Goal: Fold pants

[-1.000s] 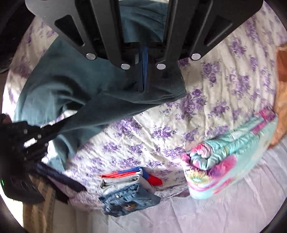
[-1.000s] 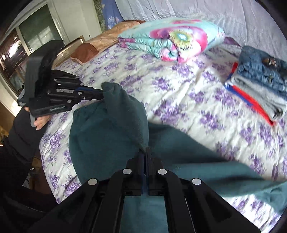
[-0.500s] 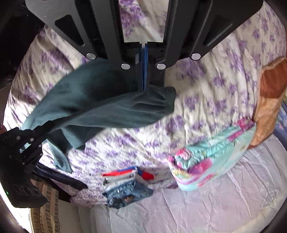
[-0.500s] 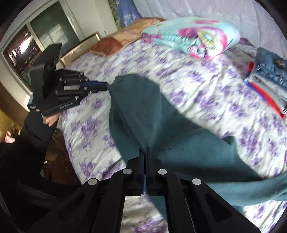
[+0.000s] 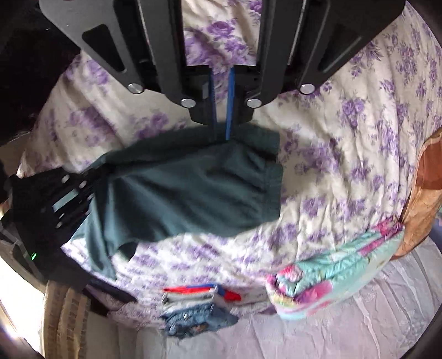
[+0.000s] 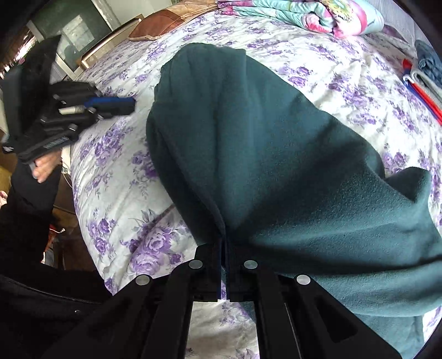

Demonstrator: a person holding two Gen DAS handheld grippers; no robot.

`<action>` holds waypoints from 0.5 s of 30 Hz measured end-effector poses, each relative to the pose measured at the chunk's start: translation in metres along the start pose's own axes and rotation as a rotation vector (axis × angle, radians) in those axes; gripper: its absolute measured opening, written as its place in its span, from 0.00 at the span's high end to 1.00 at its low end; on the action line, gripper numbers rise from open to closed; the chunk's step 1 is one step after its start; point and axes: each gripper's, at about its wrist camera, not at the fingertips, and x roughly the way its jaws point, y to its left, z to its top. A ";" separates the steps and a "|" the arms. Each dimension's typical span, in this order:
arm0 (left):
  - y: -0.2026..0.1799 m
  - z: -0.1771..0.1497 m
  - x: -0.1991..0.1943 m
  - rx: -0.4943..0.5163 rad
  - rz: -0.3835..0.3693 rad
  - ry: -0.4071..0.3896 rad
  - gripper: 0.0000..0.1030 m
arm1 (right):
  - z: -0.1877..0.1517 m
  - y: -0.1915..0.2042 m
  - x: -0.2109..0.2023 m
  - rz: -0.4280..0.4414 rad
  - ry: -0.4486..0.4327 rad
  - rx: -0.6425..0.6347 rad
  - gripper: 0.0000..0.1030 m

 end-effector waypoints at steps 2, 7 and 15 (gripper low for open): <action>-0.006 0.016 -0.009 -0.012 -0.023 -0.052 0.52 | -0.001 0.004 -0.004 0.003 -0.006 -0.012 0.97; -0.026 0.060 0.008 -0.100 -0.070 -0.089 0.37 | -0.010 0.007 -0.010 0.012 -0.012 -0.024 0.97; -0.029 0.033 0.078 -0.310 0.005 0.143 0.80 | -0.019 0.000 -0.017 0.072 -0.028 0.007 0.84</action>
